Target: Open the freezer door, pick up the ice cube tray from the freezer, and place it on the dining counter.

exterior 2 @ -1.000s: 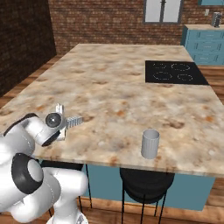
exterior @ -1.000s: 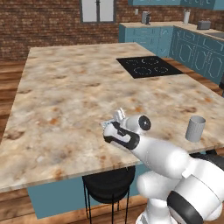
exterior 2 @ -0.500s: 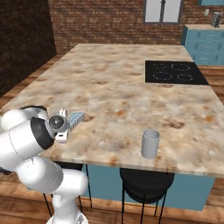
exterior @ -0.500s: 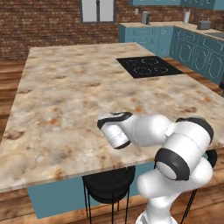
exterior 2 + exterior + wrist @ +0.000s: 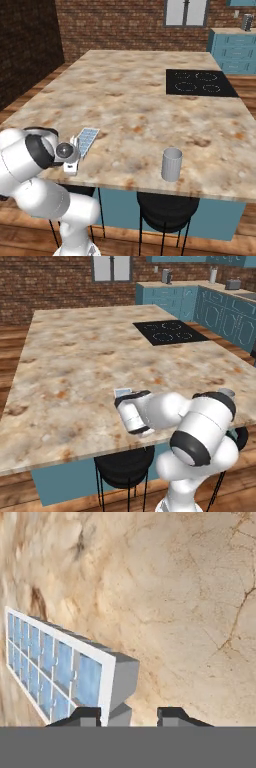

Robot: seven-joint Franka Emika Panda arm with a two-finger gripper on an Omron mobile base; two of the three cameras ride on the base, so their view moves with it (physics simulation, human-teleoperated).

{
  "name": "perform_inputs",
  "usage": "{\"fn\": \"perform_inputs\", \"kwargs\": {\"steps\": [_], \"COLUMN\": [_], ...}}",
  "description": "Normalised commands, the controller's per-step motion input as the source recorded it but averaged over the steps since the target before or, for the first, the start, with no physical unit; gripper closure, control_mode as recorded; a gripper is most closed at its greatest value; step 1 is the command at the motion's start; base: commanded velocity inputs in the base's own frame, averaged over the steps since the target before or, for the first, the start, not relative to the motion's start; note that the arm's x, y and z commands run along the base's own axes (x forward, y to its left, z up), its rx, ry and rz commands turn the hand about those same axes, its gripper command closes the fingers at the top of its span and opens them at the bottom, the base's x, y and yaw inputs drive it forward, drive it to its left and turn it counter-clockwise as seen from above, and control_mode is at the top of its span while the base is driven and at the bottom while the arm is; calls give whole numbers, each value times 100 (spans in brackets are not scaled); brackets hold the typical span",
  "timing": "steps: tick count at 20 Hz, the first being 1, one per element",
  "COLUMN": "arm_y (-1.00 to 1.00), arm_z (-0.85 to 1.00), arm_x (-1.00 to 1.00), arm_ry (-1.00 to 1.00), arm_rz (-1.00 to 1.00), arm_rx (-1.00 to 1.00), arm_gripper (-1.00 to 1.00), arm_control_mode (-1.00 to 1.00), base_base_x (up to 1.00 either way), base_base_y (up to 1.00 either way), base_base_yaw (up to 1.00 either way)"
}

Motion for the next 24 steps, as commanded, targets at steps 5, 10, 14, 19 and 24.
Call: {"fn": "perform_inputs", "kwargs": {"steps": [5, 10, 14, 19, 24], "arm_y": [0, 0, 0, 1, 0], "arm_z": [88, 100, 100, 100, 100], "arm_x": [0, 4, 4, 5, 8], "arm_ry": [16, 16, 18, 20, 28], "arm_rz": [-3, -3, -1, 0, 0], "arm_rx": [0, 0, 0, 0, 0], "arm_gripper": [-100, -100, -100, -100, -100], "arm_control_mode": [-100, -100, -100, -100, -100], "base_base_x": [0, 0, 0, 0, 0], "base_base_y": [0, 0, 0, 0, 0], "base_base_yaw": [0, 0, 0, 0, 0]}}
